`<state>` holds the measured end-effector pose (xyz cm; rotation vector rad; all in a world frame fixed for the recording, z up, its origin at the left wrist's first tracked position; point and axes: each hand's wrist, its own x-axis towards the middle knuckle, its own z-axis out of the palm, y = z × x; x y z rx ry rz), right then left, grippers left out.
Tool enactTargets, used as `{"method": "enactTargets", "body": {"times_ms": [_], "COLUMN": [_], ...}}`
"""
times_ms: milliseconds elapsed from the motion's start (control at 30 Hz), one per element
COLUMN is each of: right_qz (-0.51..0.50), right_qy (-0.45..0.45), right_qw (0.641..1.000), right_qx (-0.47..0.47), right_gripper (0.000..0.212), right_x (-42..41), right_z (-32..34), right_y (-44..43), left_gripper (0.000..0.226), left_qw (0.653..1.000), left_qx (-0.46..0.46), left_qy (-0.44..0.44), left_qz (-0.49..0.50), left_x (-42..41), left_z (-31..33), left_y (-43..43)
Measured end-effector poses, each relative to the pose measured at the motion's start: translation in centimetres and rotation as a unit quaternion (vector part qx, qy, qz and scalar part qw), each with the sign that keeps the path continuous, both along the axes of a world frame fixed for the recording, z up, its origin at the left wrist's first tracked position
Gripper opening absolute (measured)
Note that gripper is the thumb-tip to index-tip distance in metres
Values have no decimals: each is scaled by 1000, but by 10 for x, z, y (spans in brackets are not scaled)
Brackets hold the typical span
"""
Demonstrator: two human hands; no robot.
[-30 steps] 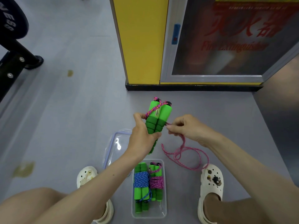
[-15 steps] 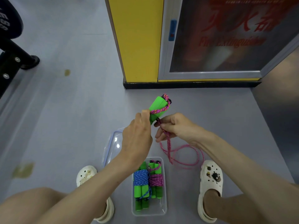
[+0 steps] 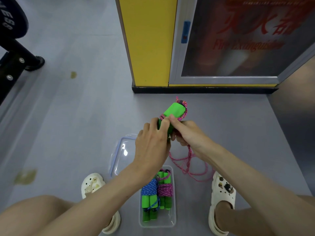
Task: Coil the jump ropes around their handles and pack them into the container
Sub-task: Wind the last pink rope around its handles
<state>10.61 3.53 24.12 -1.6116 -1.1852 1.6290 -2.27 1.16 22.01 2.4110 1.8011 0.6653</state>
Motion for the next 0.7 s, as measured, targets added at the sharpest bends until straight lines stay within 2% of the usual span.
{"method": "enactTargets", "body": {"times_ms": [200,267,333,367,433,467,533,633,700], "right_qz": [-31,-30,-41,-48,-58,-59,-56,-35,-26], "right_qy": [24,17,14,9,1,6,35,64,64], "right_qw": [999,999,999,999,998,998,998,997,998], "right_qx": [-2,1,3,6,13,14,9,5,5], "right_gripper": [53,54,53,51,48,47,46,43,45], "right_x": [1,0,1,2,4,5,7,10,11], "right_z": [1,2,3,3,5,4,3,1,-1], "right_y": [1,3,3,3,5,6,7,8,8], "left_gripper": [66,68,79,87,87,79,61,50,48], "left_qw": [999,993,966,934,824,764,680,584,560], "left_qx": [-25,-82,-171,-237,-384,-441,-500,-550,-578], "left_qy": [-24,-82,-193,-267,-414,-467,-534,-594,-593], "left_qz": [-15,3,20,29,48,52,51,51,37], "left_x": [-5,-5,-5,-6,-8,-7,-8,-11,-13], "left_z": [-2,2,5,8,18,22,25,23,24], "left_y": [4,4,8,11,14,14,14,15,16]}}
